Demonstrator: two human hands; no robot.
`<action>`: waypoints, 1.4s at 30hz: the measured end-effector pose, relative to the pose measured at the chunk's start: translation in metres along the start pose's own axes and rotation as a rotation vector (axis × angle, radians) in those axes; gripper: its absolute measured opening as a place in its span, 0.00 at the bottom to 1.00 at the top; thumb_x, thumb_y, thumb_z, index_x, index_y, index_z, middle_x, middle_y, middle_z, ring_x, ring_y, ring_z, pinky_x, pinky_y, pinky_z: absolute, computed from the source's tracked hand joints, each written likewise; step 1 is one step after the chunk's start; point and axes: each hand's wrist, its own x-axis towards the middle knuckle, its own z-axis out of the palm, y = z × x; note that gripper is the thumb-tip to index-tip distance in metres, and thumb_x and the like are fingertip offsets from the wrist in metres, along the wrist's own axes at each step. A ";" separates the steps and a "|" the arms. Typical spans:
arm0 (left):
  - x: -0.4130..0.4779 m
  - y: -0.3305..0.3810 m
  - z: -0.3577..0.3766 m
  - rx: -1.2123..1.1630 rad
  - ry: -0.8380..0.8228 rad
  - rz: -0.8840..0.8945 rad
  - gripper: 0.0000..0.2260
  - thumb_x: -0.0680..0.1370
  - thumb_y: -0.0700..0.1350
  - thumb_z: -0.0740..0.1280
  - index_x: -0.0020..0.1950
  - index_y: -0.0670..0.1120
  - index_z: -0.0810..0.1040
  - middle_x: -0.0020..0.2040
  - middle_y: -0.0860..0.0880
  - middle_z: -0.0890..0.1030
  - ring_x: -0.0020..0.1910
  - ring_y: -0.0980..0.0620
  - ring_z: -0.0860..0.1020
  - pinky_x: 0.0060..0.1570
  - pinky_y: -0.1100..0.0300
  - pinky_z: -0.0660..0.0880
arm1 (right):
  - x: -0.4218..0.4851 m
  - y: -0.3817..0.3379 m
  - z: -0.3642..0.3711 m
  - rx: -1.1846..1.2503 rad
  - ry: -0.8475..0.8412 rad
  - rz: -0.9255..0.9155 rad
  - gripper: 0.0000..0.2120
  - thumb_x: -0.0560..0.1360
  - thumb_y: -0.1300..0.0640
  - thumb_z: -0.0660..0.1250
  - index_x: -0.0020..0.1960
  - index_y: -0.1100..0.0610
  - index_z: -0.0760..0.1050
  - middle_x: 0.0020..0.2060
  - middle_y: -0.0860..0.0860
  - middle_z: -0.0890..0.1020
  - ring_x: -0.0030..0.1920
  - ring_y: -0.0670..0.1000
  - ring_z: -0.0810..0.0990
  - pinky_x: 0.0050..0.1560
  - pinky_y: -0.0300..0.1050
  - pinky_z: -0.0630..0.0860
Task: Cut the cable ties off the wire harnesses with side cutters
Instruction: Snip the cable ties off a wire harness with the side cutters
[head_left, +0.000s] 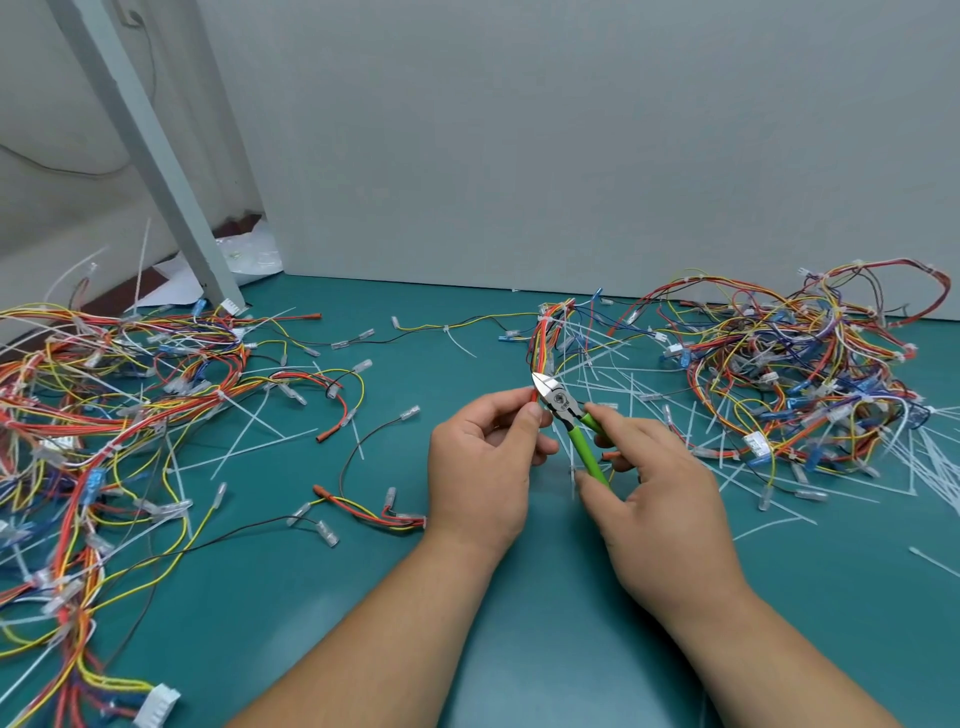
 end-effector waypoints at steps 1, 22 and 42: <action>0.000 0.000 0.000 -0.001 0.002 -0.002 0.07 0.80 0.36 0.69 0.51 0.47 0.85 0.38 0.48 0.86 0.33 0.53 0.82 0.37 0.61 0.79 | 0.000 0.000 0.000 -0.004 -0.002 0.000 0.29 0.72 0.62 0.75 0.70 0.46 0.77 0.53 0.41 0.80 0.52 0.45 0.79 0.53 0.43 0.76; -0.002 -0.001 0.003 0.192 0.014 0.101 0.10 0.78 0.37 0.72 0.48 0.52 0.85 0.42 0.52 0.86 0.43 0.52 0.84 0.47 0.59 0.80 | 0.008 -0.004 -0.004 1.102 -0.174 0.377 0.28 0.62 0.51 0.73 0.62 0.55 0.80 0.61 0.52 0.82 0.52 0.50 0.80 0.45 0.47 0.72; -0.013 0.022 -0.020 1.463 -0.151 0.404 0.15 0.79 0.55 0.63 0.66 0.59 0.74 0.55 0.57 0.82 0.57 0.49 0.77 0.55 0.50 0.62 | 0.019 -0.001 -0.017 1.241 -0.143 0.435 0.23 0.70 0.57 0.65 0.65 0.54 0.80 0.62 0.47 0.81 0.56 0.49 0.78 0.44 0.47 0.72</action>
